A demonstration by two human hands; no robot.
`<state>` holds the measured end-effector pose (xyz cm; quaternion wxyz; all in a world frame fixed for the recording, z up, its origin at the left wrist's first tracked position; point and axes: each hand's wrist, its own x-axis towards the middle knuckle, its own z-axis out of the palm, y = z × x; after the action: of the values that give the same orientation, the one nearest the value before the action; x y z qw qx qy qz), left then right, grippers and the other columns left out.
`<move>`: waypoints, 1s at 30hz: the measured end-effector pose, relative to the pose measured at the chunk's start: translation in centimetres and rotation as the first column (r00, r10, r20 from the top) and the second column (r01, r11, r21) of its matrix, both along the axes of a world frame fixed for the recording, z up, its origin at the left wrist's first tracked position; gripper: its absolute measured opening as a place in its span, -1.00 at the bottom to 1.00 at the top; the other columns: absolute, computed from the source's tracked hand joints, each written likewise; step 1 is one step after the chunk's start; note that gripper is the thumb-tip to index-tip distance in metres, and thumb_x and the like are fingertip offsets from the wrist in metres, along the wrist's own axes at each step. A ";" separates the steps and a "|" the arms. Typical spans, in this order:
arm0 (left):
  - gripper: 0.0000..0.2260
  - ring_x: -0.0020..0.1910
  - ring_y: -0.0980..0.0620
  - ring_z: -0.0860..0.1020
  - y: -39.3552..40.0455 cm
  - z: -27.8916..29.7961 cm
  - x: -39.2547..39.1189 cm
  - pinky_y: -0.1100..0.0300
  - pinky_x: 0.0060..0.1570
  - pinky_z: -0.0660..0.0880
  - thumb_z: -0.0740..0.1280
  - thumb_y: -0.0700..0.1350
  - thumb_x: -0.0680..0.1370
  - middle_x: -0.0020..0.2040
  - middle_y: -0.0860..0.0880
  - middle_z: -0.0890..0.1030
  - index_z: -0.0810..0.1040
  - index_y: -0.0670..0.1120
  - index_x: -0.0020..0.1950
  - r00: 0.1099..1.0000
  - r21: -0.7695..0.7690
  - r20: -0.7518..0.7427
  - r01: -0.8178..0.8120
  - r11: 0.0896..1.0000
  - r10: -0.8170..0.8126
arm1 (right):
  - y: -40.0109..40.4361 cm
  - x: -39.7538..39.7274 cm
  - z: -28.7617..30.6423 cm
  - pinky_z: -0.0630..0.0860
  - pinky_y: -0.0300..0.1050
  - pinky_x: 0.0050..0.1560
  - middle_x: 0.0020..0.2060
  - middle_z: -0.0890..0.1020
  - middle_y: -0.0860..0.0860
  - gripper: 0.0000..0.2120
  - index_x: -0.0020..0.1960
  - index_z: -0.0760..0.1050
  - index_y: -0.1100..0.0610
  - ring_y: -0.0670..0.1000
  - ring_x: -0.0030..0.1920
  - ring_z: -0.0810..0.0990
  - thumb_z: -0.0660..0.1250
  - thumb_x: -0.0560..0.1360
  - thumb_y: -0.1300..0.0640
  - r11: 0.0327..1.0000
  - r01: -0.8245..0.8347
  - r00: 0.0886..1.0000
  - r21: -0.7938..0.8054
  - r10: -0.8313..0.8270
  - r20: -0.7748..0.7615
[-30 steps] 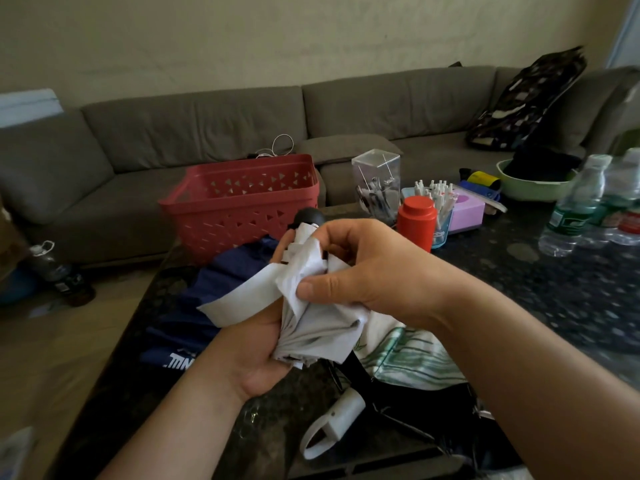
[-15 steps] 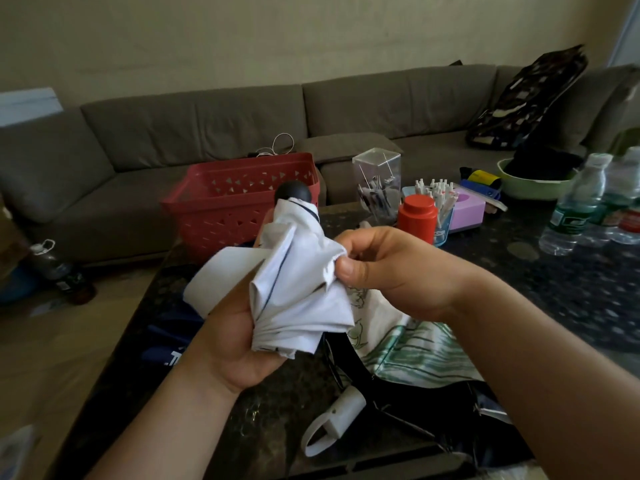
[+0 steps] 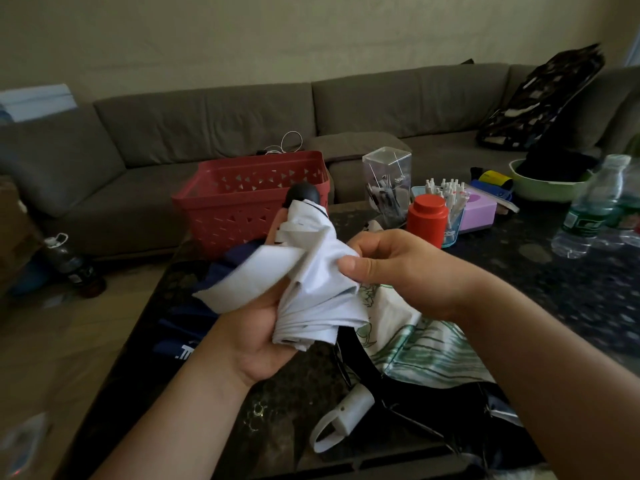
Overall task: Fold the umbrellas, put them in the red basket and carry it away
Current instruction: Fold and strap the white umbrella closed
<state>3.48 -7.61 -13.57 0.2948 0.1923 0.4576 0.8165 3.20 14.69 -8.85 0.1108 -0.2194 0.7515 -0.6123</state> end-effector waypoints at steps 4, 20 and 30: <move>-0.31 0.30 -0.13 0.66 0.5 1.0 -0.2 -0.14 0.25 0.63 0.52 0.12 0.55 0.49 -0.10 0.55 0.31 0.22 0.62 0.872 -0.037 -0.129 -0.480 0.877 0.472 | -0.6 0.6 1.1 0.50 -0.15 -0.07 -0.17 0.55 0.00 -0.85 0.07 0.66 0.11 -0.06 -0.17 0.50 0.50 0.54 0.08 0.959 0.278 0.944 -0.046 -0.282 -0.173; -0.15 0.54 0.18 0.40 1.1 0.6 0.5 -0.09 0.51 0.41 0.61 -0.16 0.48 0.57 0.28 0.38 0.27 0.61 0.41 0.485 -0.086 -0.640 -0.816 0.571 0.596 | -2.6 1.1 0.8 0.52 -0.04 -0.15 -0.24 0.63 0.14 -0.97 -0.04 0.67 0.01 -0.05 -0.27 0.54 0.50 0.55 0.08 0.918 0.397 0.907 0.000 -0.393 -0.153; -0.14 0.46 0.25 0.47 1.7 0.7 0.8 0.00 0.44 0.51 0.65 -0.11 0.41 0.52 0.26 0.45 0.28 0.59 0.40 0.488 -0.095 -0.613 -0.826 0.555 0.622 | -2.7 2.0 0.9 0.58 -0.09 -0.08 -0.10 0.61 -0.11 -0.71 0.04 0.58 -0.14 -0.13 -0.11 0.59 0.43 0.49 -0.32 0.811 0.387 0.897 0.439 -0.221 -0.384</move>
<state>4.32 -5.90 -12.84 -0.1883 0.1250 0.7030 0.6743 5.25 11.94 -7.98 -0.0577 -0.1527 0.9182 -0.3609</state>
